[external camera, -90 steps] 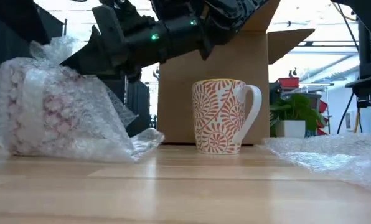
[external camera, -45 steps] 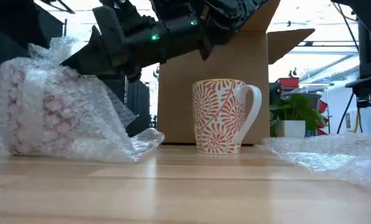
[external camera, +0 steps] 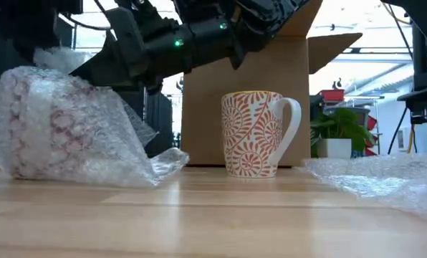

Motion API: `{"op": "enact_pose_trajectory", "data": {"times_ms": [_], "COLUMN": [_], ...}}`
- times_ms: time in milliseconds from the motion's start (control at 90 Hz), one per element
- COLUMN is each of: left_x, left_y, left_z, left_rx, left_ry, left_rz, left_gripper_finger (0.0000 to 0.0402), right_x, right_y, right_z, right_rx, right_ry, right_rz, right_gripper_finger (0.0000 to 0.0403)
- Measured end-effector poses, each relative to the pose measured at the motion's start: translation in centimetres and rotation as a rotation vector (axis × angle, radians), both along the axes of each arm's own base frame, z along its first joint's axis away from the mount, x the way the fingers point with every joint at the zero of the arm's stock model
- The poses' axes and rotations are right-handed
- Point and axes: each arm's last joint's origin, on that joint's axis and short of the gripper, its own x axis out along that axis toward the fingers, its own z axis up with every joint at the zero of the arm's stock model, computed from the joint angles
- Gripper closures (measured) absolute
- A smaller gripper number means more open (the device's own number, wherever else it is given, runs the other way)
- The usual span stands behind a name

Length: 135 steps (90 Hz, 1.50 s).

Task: Wrap mug
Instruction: Wrap the red mug with the bubble wrap

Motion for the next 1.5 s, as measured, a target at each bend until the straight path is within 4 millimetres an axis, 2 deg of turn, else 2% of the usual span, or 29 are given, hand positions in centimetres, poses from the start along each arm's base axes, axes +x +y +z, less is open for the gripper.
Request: {"op": "enact_pose_trajectory", "data": {"times_ms": [133,322,567,711,1156,1389,1500], "left_x": [0.9,3.0,4.4,5.0,4.6,4.6,4.6], "left_y": [-0.1,-0.8,0.2,0.4,0.6,0.6,0.5], "left_z": [-1.1,-2.8,-4.9,-5.8,-4.3,-4.2,-4.1], "left_rx": [0.020,-0.057,-0.087,-0.100,-0.097,-0.088,-0.078], "left_ry": [0.068,0.131,0.245,0.303,0.257,0.256,0.267], "left_rz": [-0.008,-0.103,-0.039,-0.061,-0.107,-0.125,-0.145], "left_gripper_finger": [0.0190,0.0190,0.0190,0.0190,0.0190,0.0190,0.0190], "right_x": [0.0,0.0,0.0,-0.1,-1.1,-0.8,-0.4], "right_y": [0.0,0.0,-0.1,-0.1,0.0,0.2,0.5], "right_z": [0.0,0.0,-0.1,-0.1,2.7,3.2,2.5], "right_rx": [-0.002,-0.004,-0.005,-0.008,-0.030,0.019,0.026], "right_ry": [0.001,0.001,0.003,0.014,0.027,-0.028,-0.065], "right_rz": [0.000,0.001,-0.006,-0.006,0.010,-0.003,-0.017], "right_gripper_finger": [0.0245,0.0245,0.0245,0.0245,0.0245,0.0245,0.0245]}}
